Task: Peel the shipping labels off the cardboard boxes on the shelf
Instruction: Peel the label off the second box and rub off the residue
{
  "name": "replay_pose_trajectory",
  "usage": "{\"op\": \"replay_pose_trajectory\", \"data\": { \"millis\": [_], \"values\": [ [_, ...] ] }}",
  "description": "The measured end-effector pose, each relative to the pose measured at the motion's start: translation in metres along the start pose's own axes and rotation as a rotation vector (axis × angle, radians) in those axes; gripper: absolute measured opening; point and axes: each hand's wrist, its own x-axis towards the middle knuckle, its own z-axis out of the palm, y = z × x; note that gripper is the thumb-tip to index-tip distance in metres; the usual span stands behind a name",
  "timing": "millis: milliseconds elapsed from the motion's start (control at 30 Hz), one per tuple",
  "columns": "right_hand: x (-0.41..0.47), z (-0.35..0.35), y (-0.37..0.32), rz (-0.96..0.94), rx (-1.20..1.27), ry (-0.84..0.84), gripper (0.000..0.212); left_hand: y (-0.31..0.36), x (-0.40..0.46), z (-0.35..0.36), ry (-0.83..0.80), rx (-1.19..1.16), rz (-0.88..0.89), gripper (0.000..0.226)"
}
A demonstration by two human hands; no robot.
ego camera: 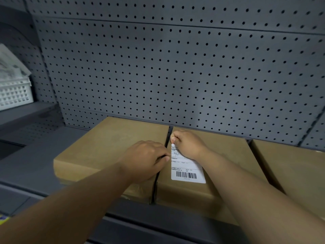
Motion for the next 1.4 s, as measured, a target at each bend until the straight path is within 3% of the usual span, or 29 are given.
{"op": "replay_pose_trajectory", "data": {
  "millis": [200,367,733,967,1200,1400],
  "values": [
    [-0.009,-0.004,0.003,0.093,0.275,0.179,0.02,-0.001,0.0,0.001,-0.009,0.01,-0.007,0.053],
    [-0.011,0.0,0.001,-0.023,-0.009,0.126,0.024,0.001,-0.001,0.0,-0.003,0.014,-0.002,0.053],
    [-0.017,-0.01,-0.007,-0.241,-0.274,0.079,0.027,-0.001,0.0,0.004,-0.026,0.034,-0.024,0.054],
    [0.001,-0.014,-0.017,-0.298,-0.632,-0.105,0.018,-0.001,-0.001,0.004,-0.016,0.016,-0.014,0.05],
    [0.005,-0.017,-0.025,-0.315,-0.656,-0.139,0.026,-0.002,-0.001,0.006,-0.007,0.02,-0.014,0.051],
    [-0.002,-0.016,-0.013,-0.25,-0.456,-0.052,0.013,-0.003,0.0,0.006,-0.011,0.034,-0.021,0.055]
  ]
}}
